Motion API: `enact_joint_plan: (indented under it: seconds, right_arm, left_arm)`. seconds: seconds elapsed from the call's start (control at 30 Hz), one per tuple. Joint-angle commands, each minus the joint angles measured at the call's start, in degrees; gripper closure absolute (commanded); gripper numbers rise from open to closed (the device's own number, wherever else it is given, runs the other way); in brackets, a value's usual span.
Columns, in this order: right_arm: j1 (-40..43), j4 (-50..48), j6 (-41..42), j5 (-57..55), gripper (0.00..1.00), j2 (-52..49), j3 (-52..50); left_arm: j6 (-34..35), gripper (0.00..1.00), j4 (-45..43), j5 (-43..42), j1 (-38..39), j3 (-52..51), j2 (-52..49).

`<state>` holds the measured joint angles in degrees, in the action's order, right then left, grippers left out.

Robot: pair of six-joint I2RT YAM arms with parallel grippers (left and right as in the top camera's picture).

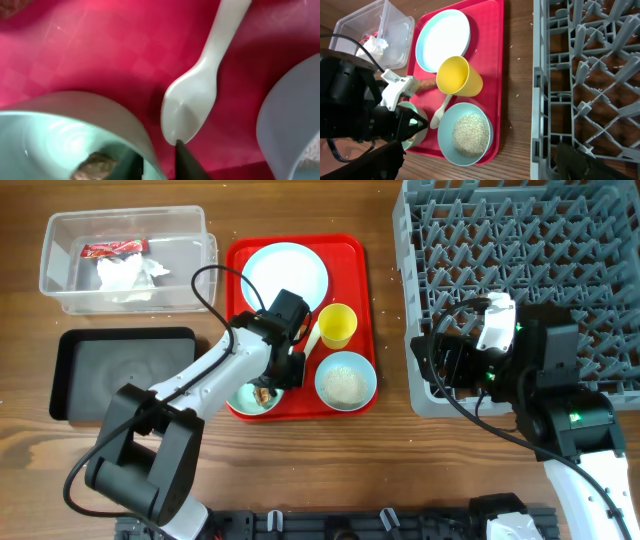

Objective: Sort waste into correct bins and load items into the dishwasher rack
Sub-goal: 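Grasp the rim of the small teal bowl with the left gripper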

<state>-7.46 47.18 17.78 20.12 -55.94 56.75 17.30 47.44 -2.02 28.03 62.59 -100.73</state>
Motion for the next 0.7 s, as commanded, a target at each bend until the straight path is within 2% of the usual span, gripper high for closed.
enact_joint_plan:
  seconds: [0.0, 0.17, 0.33, 0.47, 0.6, 0.67]
  right_arm:
    - [-0.1, -0.2, 0.3, -0.1, 0.00, -0.1, 1.1]
    - [-0.1, 0.0, 0.2, -0.1, 0.00, -0.1, 1.1]
    - [-0.1, 0.0, 0.2, -0.1, 0.00, -0.1, 1.1]
    - [-0.1, 0.0, 0.3, -0.1, 0.00, -0.1, 1.1]
    - [-0.1, 0.0, 0.2, -0.1, 0.00, -0.1, 1.1]
    - [-0.1, 0.0, 0.2, -0.2, 0.00, -0.1, 1.1]
  left_arm:
    - [-0.3, 0.96, -0.3, 0.8, 0.2, -0.7, -0.9]
    - [1.5, 0.96, 0.7, -0.1, 0.0, 0.2, -0.6]
    - [2.9, 0.96, 10.2, -3.8, -2.0, 9.0, 2.1]
    - [2.7, 0.96, 17.3, -8.7, -7.2, 16.5, 6.2]
    - [2.2, 0.96, 20.5, -10.4, -14.1, 17.3, 9.2]
    - [-1.8, 0.96, 21.9, -13.2, -18.8, 17.3, 9.6]
